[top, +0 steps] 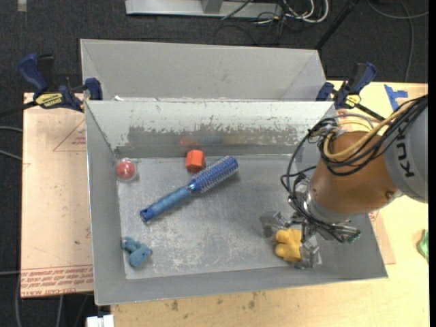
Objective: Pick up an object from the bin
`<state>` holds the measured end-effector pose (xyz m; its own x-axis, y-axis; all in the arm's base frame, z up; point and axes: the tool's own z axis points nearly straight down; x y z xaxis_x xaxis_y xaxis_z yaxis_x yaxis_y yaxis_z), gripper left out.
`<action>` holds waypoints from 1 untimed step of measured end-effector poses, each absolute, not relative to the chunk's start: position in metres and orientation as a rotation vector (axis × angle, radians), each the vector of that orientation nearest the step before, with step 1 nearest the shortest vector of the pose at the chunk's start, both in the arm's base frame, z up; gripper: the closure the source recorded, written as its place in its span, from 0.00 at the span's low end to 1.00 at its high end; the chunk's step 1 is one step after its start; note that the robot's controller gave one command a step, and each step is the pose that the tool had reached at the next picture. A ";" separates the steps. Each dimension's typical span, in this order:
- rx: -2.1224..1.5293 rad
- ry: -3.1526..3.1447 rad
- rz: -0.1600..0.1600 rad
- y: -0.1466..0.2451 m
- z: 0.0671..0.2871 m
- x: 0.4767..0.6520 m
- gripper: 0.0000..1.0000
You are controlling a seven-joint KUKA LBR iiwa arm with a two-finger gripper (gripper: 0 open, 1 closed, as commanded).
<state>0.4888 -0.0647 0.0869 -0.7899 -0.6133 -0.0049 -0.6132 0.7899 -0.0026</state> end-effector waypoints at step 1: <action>-1.024 2.968 -0.002 -0.100 0.069 0.510 0.00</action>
Offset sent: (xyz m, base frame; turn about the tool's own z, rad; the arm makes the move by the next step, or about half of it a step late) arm 0.0203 -0.0329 -0.0169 -0.0108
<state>0.5102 -0.0996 0.0688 -0.7873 -0.6166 -0.0019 -0.6166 0.7873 -0.0018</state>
